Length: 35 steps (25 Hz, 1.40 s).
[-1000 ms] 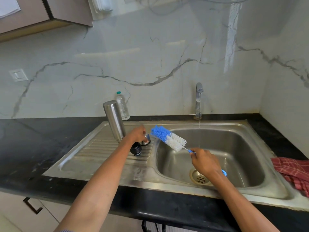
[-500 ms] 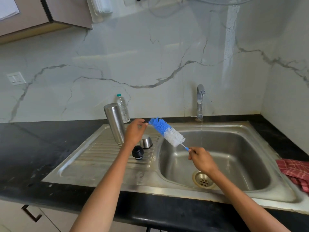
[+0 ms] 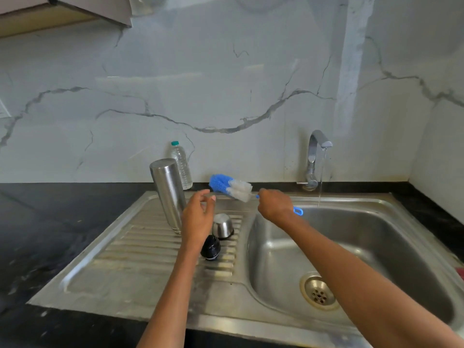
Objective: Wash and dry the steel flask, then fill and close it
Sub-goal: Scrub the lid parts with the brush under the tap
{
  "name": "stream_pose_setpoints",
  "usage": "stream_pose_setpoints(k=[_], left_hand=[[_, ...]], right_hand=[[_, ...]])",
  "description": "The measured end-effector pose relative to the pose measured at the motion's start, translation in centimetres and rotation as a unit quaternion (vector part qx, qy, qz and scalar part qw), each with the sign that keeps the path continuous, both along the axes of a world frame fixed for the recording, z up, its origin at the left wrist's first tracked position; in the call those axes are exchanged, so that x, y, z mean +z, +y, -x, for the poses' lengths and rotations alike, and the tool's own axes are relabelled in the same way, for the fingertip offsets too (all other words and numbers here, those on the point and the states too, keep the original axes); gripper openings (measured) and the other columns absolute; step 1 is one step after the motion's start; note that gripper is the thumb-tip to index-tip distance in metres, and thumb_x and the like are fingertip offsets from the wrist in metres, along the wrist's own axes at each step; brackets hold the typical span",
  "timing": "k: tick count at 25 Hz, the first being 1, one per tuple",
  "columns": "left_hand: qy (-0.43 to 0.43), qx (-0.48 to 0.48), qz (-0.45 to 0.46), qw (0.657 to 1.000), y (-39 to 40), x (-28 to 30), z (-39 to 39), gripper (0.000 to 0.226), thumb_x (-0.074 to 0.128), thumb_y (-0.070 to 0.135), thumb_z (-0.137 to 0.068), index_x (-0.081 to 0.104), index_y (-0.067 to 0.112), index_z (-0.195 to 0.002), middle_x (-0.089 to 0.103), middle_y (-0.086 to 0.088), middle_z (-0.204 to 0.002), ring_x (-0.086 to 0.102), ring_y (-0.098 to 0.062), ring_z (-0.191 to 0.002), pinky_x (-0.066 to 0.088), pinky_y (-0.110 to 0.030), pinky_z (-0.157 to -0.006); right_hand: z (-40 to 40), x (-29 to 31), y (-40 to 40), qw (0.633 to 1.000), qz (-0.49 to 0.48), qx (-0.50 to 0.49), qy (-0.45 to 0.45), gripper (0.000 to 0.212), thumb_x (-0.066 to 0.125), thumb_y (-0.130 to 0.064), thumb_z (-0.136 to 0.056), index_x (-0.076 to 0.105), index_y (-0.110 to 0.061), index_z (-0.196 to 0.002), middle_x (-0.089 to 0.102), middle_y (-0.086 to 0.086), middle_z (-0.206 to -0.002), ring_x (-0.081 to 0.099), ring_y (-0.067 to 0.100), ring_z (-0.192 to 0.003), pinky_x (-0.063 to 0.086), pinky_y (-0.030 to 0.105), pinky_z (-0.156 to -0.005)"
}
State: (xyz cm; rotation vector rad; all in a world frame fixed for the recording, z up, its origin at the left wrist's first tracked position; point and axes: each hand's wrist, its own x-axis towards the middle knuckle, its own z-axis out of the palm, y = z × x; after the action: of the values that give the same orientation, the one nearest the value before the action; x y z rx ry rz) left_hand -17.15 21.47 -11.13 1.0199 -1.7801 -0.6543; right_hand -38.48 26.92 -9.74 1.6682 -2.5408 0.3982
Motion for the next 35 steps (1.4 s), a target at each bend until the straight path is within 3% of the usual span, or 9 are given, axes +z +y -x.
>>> stream_pose_setpoints(k=[6,12,21,26,30,33,35], left_hand=[[-0.107,0.006,0.065,0.992,-1.3,-1.2,0.4,0.039,0.054,0.043,-0.102,0.058,0.021,-0.133,0.066,0.003,-0.125,0.06,-0.019,-0.117,0.051,-0.043,-0.099],[-0.175,0.019,0.079,0.981,-1.0,-1.4,0.5,0.049,0.05,0.047,-0.103,0.053,0.019,-0.142,0.059,-0.003,-0.139,0.054,-0.025,-0.127,0.046,-0.04,-0.102],[-0.228,0.025,0.079,0.97,-1.2,-1.6,0.9,0.059,0.047,0.056,-0.101,0.048,0.021,-0.148,0.053,-0.003,-0.146,0.051,-0.026,-0.131,0.045,-0.039,-0.102],[-0.232,0.021,0.09,0.968,-1.1,-1.6,1.1,0.056,0.049,0.054,-0.101,0.051,0.02,-0.146,0.055,-0.005,-0.144,0.051,-0.028,-0.13,0.045,-0.041,-0.102],[-0.238,0.016,0.102,0.966,-0.6,-1.2,1.2,0.055,0.05,0.051,-0.101,0.053,0.017,-0.144,0.057,-0.007,-0.143,0.053,-0.031,-0.129,0.045,-0.044,-0.104],[-0.228,0.001,0.118,0.967,0.8,-0.6,1.5,0.052,0.054,0.046,-0.101,0.056,0.014,-0.142,0.06,-0.01,-0.139,0.055,-0.033,-0.127,0.044,-0.045,-0.104],[-0.204,-0.021,0.136,0.969,2.2,-0.2,1.9,0.05,0.056,0.045,-0.1,0.057,0.014,-0.14,0.063,-0.009,-0.136,0.056,-0.032,-0.124,0.046,-0.045,-0.103]], right_hand=[[2.3,-2.4,-8.0,0.997,0.018,0.036,0.066,0.034,0.048,-0.015,-0.097,0.056,-0.017,-0.13,0.066,0.007,-0.127,0.056,0.032,-0.117,0.04,0.041,-0.095],[4.9,-3.3,-12.2,0.994,0.031,-0.002,0.105,0.025,0.049,-0.012,-0.099,0.055,-0.01,-0.123,0.068,0.011,-0.117,0.063,0.033,-0.105,0.044,0.041,-0.089],[6.9,-5.0,-15.0,0.991,0.054,-0.057,0.109,0.032,0.053,-0.015,-0.098,0.058,-0.014,-0.13,0.057,0.01,-0.129,0.052,0.034,-0.117,0.041,0.046,-0.098],[5.4,-6.4,-12.7,0.985,0.158,-0.003,0.072,0.037,0.054,-0.016,-0.098,0.058,-0.01,-0.134,0.056,0.015,-0.134,0.05,0.039,-0.122,0.04,0.049,-0.1],[3.1,-8.0,-7.9,0.971,0.225,0.065,0.037,0.026,0.06,-0.02,-0.095,0.069,-0.01,-0.118,0.066,0.015,-0.111,0.06,0.04,-0.101,0.05,0.046,-0.081],[2.0,-7.6,-2.7,0.977,0.179,0.107,-0.042,0.027,0.053,-0.032,-0.102,0.069,-0.018,-0.118,0.07,0.007,-0.112,0.063,0.032,-0.102,0.052,0.041,-0.079],[2.2,-6.5,1.4,0.978,0.128,0.154,-0.062,0.027,0.05,-0.04,-0.103,0.07,-0.023,-0.108,0.073,0.002,-0.102,0.066,0.027,-0.092,0.049,0.036,-0.073]])
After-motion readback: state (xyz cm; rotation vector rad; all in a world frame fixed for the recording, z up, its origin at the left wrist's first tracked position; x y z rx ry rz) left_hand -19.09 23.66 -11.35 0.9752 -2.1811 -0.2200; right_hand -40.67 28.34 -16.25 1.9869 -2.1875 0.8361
